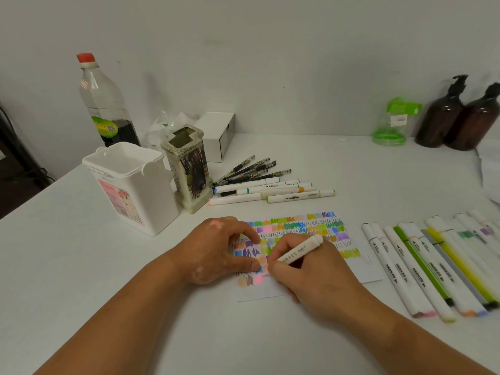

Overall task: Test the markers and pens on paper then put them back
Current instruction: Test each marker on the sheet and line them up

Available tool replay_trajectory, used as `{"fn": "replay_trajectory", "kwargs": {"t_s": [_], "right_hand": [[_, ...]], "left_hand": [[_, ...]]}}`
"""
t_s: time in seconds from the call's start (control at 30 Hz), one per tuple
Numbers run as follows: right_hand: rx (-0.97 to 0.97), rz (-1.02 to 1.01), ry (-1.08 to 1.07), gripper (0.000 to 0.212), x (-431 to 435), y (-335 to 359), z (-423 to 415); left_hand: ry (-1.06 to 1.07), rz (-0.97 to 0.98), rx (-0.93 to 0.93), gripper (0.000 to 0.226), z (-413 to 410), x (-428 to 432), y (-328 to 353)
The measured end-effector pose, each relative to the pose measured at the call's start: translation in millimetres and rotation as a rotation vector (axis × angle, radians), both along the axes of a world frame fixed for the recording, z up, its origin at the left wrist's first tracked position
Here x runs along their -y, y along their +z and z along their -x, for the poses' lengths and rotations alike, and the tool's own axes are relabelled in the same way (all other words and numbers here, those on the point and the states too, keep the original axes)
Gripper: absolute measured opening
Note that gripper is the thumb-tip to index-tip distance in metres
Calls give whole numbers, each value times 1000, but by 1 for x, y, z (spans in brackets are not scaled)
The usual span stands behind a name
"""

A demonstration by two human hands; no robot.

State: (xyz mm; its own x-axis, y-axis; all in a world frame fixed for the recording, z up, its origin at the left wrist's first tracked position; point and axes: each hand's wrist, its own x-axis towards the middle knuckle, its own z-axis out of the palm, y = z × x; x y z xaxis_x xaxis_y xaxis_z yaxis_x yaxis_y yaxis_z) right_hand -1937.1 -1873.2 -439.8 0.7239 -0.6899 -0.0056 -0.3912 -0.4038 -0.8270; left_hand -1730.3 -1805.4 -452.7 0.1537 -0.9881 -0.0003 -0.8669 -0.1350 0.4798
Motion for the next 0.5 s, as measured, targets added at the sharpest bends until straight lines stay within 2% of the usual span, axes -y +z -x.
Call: {"fn": "replay_trajectory", "kwargs": {"t_s": [0.07, 0.13, 0.2, 0.23, 0.27, 0.37, 0.5], "right_hand": [[11, 4, -4, 17, 0, -1, 1], [115, -60, -64, 17, 4, 0, 2], [294, -206, -148, 20, 12, 3, 5], [378, -267, -182, 20, 16, 5, 7], [449, -310, -210, 18, 20, 8, 9], [548, -335, -264, 15, 29, 13, 15], [550, -306, -282, 26, 35, 12, 19]], "left_hand": [[-3, 2, -1, 45, 0, 0, 0], [6, 26, -14, 42, 0, -1, -1], [44, 75, -158, 23, -1, 0, -1], [82, 115, -286, 10, -2, 0, -1], [123, 166, -403, 6, -3, 1, 0], [149, 282, -568, 18, -4, -1, 2], [125, 261, -664, 24, -1, -1, 3]]}}
